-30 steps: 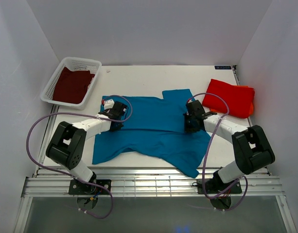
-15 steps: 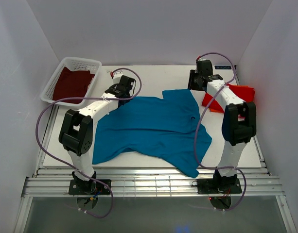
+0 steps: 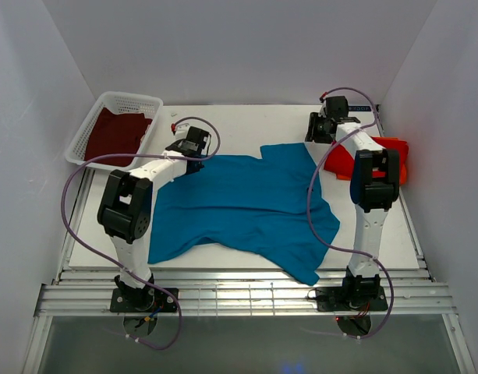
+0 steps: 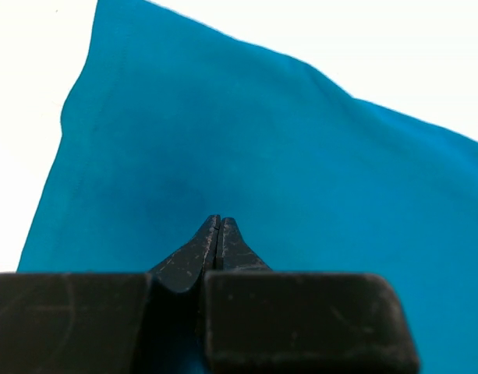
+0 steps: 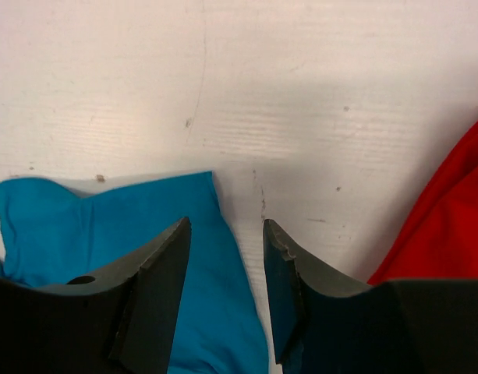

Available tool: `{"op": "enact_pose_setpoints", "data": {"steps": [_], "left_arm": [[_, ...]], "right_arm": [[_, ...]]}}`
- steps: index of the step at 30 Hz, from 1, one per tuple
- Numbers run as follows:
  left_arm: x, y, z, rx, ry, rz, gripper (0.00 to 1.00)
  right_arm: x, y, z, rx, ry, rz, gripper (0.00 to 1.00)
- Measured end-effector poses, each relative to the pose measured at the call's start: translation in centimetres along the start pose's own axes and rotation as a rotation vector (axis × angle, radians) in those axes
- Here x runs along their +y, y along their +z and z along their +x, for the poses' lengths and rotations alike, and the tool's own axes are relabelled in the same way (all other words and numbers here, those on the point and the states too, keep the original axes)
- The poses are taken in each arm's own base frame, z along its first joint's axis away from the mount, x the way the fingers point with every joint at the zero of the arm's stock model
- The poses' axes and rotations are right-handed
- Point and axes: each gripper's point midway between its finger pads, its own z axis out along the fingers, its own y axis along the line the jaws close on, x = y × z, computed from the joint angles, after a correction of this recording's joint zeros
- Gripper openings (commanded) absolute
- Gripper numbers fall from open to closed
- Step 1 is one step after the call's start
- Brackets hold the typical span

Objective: Fold and stack the t-shirts
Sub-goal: Flatten the tshirt out

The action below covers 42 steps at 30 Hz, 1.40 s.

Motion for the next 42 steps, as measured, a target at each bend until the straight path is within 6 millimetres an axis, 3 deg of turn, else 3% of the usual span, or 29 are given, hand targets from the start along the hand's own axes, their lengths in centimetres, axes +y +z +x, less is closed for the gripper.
{"op": "enact_pose_setpoints", "data": {"steps": [4,7,13,25,28,29,32,37,42], "left_arm": [[1.3,0.5,0.8,0.021,0.0,-0.026,0.08],[2.4,0.8,1.5,0.038,-0.002,-0.046,0.08],[4.0,1.4,2.3,0.061,-0.008,-0.078,0.08],[4.9,1.2,1.6,0.051,-0.035,-0.085,0.08],[5.0,1.3,1.6,0.052,-0.039,-0.089,0.08],[5.1,1.3,1.6,0.052,-0.04,-0.089,0.08],[5.1,1.3,1.6,0.053,-0.042,-0.091,0.08],[5.7,1.6,1.3,0.053,-0.055,-0.101,0.05],[7.6,2.6,0.7,0.058,-0.094,-0.138,0.02]], "right_arm": [[-0.2,0.0,-2.1,-0.054,0.007,-0.043,0.49],[-0.3,0.8,-2.4,-0.06,0.017,-0.076,0.47],[0.0,3.6,0.3,0.005,0.054,-0.148,0.46],[1.7,3.7,0.6,0.02,0.082,-0.244,0.43],[1.8,3.8,0.7,0.019,0.082,-0.254,0.35],[1.8,3.8,0.8,0.017,0.081,-0.257,0.25],[1.8,3.9,1.1,0.025,0.084,-0.259,0.08],[1.7,3.9,1.2,0.028,0.084,-0.252,0.08],[1.6,4.0,0.6,0.005,0.082,-0.247,0.08]]}}
